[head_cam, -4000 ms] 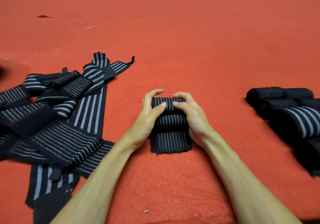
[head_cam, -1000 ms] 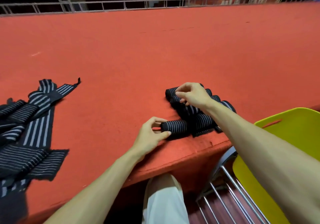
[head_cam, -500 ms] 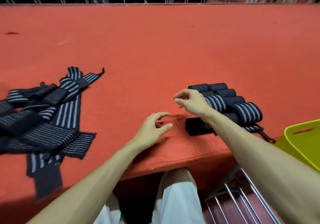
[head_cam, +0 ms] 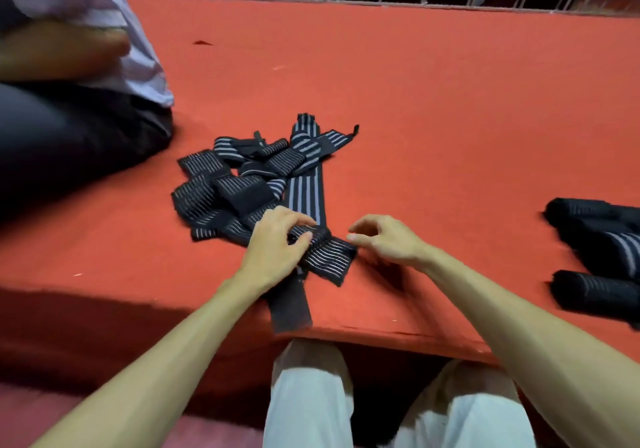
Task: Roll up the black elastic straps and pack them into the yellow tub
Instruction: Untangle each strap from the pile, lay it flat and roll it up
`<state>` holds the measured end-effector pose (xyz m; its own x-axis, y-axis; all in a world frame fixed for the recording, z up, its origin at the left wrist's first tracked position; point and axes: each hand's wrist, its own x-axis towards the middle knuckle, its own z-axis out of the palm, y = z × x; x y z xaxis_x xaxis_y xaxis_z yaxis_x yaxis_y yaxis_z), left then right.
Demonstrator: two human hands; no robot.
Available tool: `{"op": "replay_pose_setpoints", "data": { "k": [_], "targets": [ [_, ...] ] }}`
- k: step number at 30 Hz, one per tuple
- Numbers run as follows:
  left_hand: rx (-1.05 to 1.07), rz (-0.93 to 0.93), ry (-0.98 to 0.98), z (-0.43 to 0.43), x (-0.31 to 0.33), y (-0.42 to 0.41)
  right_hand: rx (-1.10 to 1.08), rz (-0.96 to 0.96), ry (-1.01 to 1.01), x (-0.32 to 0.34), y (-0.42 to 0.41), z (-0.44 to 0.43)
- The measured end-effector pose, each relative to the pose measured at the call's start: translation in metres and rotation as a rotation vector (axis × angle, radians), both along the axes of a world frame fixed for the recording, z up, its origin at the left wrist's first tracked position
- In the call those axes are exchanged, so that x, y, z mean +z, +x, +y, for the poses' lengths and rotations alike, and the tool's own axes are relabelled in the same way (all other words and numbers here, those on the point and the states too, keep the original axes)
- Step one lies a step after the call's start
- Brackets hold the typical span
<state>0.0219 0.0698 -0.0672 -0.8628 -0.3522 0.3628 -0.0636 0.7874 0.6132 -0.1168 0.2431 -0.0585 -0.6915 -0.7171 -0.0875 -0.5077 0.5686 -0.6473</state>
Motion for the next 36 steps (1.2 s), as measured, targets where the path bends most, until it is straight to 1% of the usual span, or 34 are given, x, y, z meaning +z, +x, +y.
{"op": "replay_pose_setpoints", "data": {
  "k": [2, 3, 5, 7, 11, 15, 17, 18, 20, 23, 24, 26, 27, 28, 30, 33, 34, 36],
  "targets": [
    [-0.034, -0.118, -0.049, -0.013, -0.014, 0.006, 0.068, 0.01, 0.033, -0.007, 0.006, -0.02],
    [-0.05, -0.141, -0.071, -0.014, -0.019, 0.006, 0.088, 0.04, 0.053, -0.011, 0.008, -0.026],
    [-0.069, -0.128, -0.139, -0.014, -0.022, 0.005, 0.071, 0.092, 0.079, -0.017, 0.008, -0.034],
    [-0.082, -0.104, -0.162, -0.01, -0.02, 0.001, 0.044, 0.054, 0.047, -0.018, 0.006, -0.033],
    [-0.121, -0.107, -0.044, -0.002, -0.014, -0.007, 0.025, -0.024, 0.006, -0.009, -0.001, -0.017],
    [-0.168, -0.13, 0.163, 0.025, -0.009, -0.016, 0.032, -0.082, -0.008, 0.002, -0.011, 0.011],
    [-0.223, -0.149, 0.182, 0.04, -0.01, -0.024, 0.026, -0.121, -0.02, 0.006, -0.016, 0.032],
    [-0.274, -0.165, 0.14, 0.049, -0.01, -0.028, 0.012, -0.141, -0.03, 0.007, -0.018, 0.044],
    [-0.353, -0.192, -0.051, 0.06, -0.013, -0.033, -0.04, -0.177, -0.056, 0.002, -0.019, 0.06],
    [-0.354, -0.14, -0.351, 0.068, -0.016, -0.035, -0.075, -0.17, -0.105, -0.012, -0.016, 0.066],
    [-0.345, -0.124, -0.422, 0.069, -0.016, -0.034, -0.073, -0.158, -0.117, -0.017, -0.014, 0.066],
    [-0.297, -0.101, -0.463, 0.068, -0.016, -0.037, -0.082, -0.119, -0.134, -0.022, -0.011, 0.066],
    [-0.261, -0.109, -0.415, 0.067, -0.015, -0.039, -0.088, -0.098, -0.135, -0.022, -0.01, 0.065],
    [-0.22, -0.133, -0.322, 0.065, -0.014, -0.041, -0.089, -0.083, -0.133, -0.022, -0.009, 0.065],
    [-0.105, -0.178, -0.064, 0.058, -0.01, -0.042, -0.083, -0.065, -0.112, -0.019, -0.008, 0.064],
    [0.059, -0.119, 0.294, 0.045, -0.004, -0.037, -0.066, -0.033, -0.034, -0.013, -0.008, 0.062],
    [0.075, -0.101, 0.36, 0.04, -0.001, -0.033, -0.062, -0.022, -0.002, -0.011, -0.008, 0.059],
    [0.042, -0.104, 0.383, 0.034, 0.003, -0.027, -0.049, -0.007, 0.074, -0.005, -0.007, 0.054]
  ]
}}
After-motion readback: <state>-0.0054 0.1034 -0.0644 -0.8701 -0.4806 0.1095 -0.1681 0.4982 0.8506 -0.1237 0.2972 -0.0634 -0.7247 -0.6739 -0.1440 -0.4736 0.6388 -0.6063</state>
